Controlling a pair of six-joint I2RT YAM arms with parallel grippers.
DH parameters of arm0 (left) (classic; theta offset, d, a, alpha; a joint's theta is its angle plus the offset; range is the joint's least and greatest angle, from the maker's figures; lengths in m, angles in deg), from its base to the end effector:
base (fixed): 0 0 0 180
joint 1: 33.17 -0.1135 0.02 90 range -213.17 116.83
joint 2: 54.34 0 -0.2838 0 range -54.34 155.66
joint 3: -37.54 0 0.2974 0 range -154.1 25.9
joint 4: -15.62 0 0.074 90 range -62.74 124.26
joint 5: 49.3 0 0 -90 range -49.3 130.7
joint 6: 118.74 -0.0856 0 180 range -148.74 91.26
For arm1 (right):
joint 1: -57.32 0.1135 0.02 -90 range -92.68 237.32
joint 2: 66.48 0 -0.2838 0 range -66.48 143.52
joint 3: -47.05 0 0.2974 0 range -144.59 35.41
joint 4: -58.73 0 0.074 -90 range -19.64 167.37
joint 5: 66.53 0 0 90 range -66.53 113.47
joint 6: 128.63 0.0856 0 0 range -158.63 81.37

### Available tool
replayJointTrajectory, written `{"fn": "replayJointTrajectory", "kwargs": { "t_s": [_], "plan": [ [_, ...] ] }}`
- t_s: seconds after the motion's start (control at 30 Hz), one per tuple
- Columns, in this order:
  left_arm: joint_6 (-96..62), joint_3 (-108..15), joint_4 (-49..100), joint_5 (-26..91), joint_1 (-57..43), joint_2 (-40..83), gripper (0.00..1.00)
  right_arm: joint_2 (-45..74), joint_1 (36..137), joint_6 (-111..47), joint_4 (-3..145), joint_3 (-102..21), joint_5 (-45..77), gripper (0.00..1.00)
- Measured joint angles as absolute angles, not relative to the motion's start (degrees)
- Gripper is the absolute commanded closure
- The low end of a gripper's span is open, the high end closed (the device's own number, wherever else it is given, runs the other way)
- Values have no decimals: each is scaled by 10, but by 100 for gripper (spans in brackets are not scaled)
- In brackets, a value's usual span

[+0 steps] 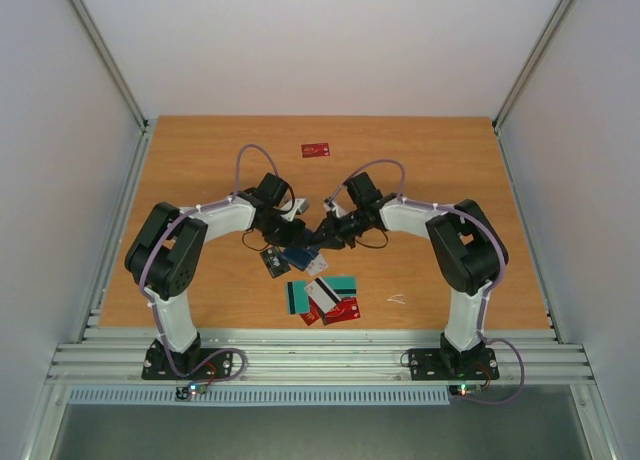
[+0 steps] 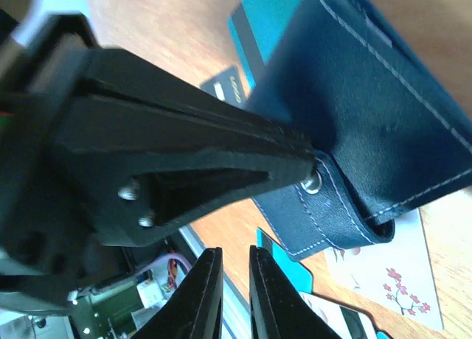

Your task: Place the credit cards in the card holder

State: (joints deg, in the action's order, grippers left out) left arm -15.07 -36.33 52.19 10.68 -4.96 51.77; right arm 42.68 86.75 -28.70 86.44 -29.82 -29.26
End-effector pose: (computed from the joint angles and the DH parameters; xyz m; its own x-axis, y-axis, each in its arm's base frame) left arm 0.3356 -0.2286 0.0894 -0.9328 0.2681 -0.2410 0.3584 0.7625 -0.5387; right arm 0.3388 0.2694 0.1137 -0.8540 -0.3619 -0.3737 -0.5044 0.4003 0.7651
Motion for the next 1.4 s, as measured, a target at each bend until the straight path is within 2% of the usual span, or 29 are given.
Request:
{"fn": "replayJointTrajectory", "kwargs": {
  "t_s": [0.17, 0.47, 0.97, 1.03, 1.17, 1.3, 1.4],
  "plan": [
    [-151, -363, 522, 107, -50, 518, 100, 442, 878, -257, 822, -267, -293, 95],
    [-152, -363, 522, 107, -50, 518, 100, 473, 877, -226, 767, -265, -290, 96],
    [-153, -363, 521, 111, -48, 519, 99, 492, 880, -272, 829, -294, -263, 96],
    [-152, -363, 520, 111, -48, 520, 92, 493, 882, -278, 846, -303, -256, 95],
    [-149, -364, 519, 116, -46, 515, 69, 490, 883, -295, 889, -321, -239, 89],
    [-159, -383, 560, 169, -42, 492, 39, 468, 885, -318, 964, -354, -211, 77],
    [-169, -411, 610, 211, -45, 453, 24, 429, 883, -337, 1012, -394, -188, 70]
  ]
}}
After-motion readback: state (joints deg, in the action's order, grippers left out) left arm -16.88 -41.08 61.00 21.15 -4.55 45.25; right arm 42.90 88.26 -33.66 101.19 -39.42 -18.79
